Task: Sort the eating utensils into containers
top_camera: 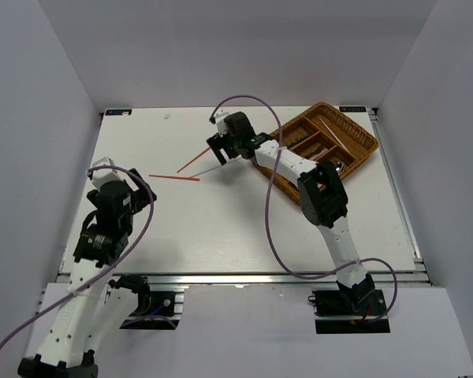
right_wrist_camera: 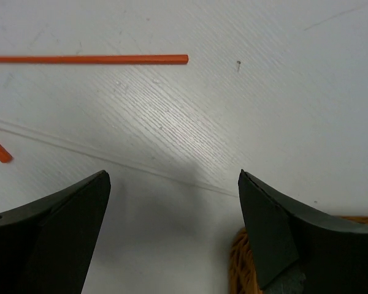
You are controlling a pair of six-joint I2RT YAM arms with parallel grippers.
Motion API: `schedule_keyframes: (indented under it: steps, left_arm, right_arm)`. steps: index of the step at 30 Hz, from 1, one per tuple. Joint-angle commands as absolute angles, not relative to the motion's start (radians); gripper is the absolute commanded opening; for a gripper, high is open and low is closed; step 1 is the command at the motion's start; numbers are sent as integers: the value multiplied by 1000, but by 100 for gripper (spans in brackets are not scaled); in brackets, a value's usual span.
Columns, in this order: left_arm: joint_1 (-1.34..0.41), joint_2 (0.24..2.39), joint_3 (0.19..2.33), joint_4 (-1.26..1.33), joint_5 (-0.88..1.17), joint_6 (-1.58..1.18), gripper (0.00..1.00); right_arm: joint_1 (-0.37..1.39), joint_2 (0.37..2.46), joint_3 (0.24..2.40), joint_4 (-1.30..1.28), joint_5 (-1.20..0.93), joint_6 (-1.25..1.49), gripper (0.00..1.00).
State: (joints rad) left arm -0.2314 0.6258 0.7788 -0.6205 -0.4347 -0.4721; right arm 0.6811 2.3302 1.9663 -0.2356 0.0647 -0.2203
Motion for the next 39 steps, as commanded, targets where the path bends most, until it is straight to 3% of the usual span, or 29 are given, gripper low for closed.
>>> schedule_keyframes:
  steps: [1,5,10,15,21,27,29,39]
  left_arm:
    - [-235,766,858,-681,-488,-585,98]
    - [-236,1012,1009,-726,-491,-799,98]
    - [-235,1345,1199,-767,-521,-1020,98]
    - [-235,1746,1542,-980,-604,-1210,93]
    - [-235,2038,1837,-1116,-515,-1291,83]
    - [-235,2091,1813,-1114,-471,-1379,82]
    - [-235,2086,1786,-1111,-474,-1406,77]
    - [-232,2065,1614,-951,-423,-1440,68]
  right_arm:
    - [692,2183,1968,-196,163,33,89]
    - [695,1888,1595,-137,219,171,89]
    - [712,1576,1327,-202,287,242,89]
    - [715,1329,1024,-201,259,285,89]
    - [716,1140,871,-202,239,290,89]
    - [716,1062,776,-170,189,279,89]
    - [715,1054,755,-163,183,268,89]
    - [716,1066,719,-121,121,238,89]
